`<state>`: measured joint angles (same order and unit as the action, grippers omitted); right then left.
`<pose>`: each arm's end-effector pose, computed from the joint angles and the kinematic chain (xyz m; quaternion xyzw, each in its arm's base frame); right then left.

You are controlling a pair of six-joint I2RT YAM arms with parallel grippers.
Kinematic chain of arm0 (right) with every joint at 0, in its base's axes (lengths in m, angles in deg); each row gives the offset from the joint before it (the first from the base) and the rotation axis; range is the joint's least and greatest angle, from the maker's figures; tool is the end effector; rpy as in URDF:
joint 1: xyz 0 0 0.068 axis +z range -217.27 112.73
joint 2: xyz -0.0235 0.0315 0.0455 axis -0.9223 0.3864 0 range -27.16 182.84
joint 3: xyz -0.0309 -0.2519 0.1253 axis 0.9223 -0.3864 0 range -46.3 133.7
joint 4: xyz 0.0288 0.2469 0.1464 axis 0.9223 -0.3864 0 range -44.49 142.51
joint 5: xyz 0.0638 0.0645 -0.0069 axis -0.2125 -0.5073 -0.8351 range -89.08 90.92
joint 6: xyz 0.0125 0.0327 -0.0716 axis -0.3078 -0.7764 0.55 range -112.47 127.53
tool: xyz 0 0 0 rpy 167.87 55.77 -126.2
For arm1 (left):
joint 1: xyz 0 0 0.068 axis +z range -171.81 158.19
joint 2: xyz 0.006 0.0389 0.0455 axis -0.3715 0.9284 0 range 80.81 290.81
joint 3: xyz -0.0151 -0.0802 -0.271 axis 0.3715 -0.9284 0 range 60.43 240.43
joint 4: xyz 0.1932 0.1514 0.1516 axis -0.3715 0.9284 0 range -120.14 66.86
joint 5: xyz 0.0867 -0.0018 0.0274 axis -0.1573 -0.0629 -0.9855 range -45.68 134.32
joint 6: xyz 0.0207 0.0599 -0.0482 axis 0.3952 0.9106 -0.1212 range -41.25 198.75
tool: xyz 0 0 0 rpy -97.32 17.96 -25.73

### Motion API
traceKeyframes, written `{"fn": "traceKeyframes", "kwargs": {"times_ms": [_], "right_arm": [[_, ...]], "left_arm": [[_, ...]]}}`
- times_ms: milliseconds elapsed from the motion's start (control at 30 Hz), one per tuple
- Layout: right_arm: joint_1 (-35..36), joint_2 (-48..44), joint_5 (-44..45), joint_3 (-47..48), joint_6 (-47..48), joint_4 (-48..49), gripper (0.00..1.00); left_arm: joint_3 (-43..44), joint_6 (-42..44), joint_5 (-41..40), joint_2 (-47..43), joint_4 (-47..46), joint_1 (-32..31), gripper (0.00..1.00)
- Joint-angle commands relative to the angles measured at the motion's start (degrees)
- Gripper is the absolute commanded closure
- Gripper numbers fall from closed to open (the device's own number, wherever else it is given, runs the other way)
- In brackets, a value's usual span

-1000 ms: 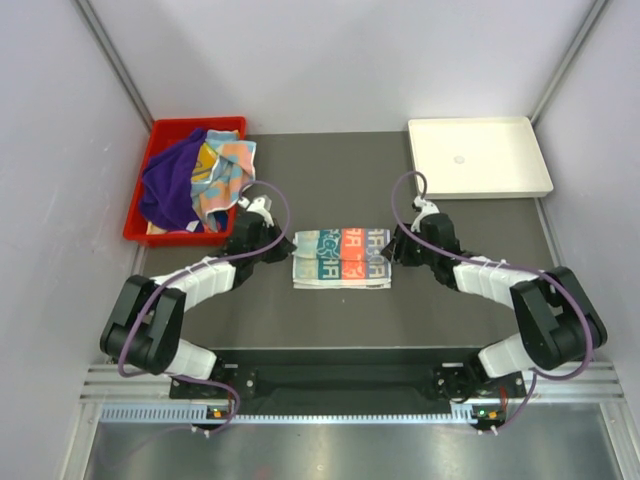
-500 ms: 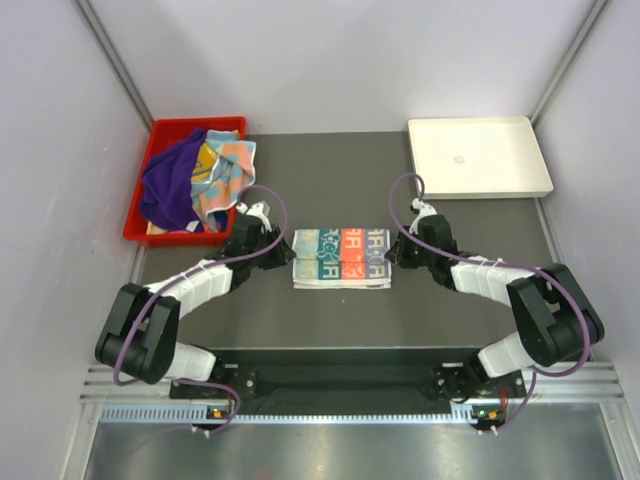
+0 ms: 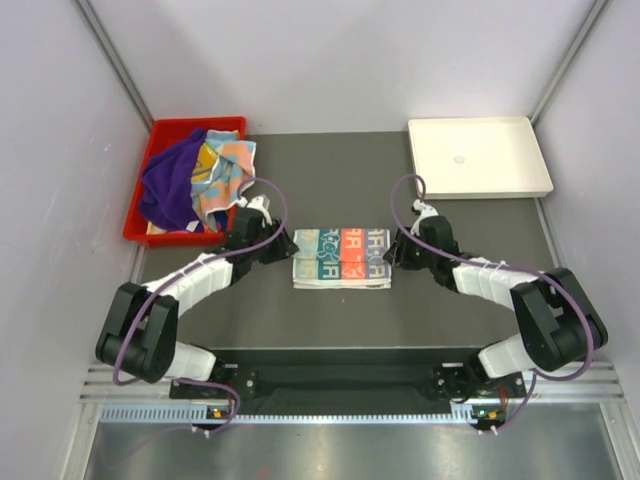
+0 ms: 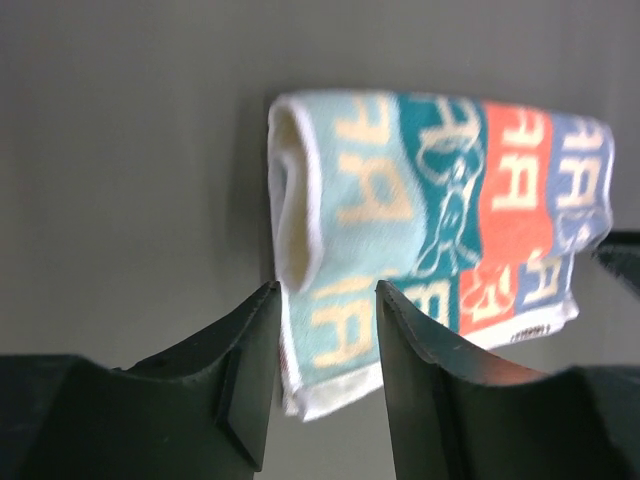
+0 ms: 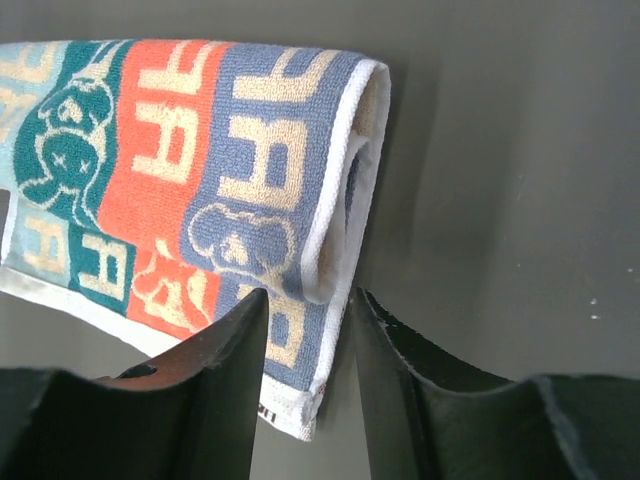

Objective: Fold and stack the towels
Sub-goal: Fold the towel

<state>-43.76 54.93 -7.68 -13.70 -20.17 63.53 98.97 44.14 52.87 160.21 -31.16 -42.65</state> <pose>0.2863 0.1356 0.1280 0.0003 0.8986 0.2482 0.3617 0.2998 -0.1251 0.1589 -0.0769 0.9005 -0.2565 0.3428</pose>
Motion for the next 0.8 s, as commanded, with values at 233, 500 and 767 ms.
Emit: {"fn": "traceKeyframes", "kwargs": {"times_ms": [233, 500, 767], "right_arm": [[0.84, -0.97, 3.77, 4.84, -0.16, -2.59, 0.52], [2.59, 2.46, 5.61, 7.48, -0.69, -2.5, 0.48], [3.39, 4.31, 7.28, 4.85, -0.95, -2.77, 0.69]], "left_arm": [[11.46, -1.6, -6.26, 10.51, 4.96, -0.69, 0.5], [13.22, -0.72, -8.03, 15.08, 8.48, -3.15, 0.54], [12.26, -0.37, -10.76, 15.62, 9.28, -3.77, 0.6]]}}
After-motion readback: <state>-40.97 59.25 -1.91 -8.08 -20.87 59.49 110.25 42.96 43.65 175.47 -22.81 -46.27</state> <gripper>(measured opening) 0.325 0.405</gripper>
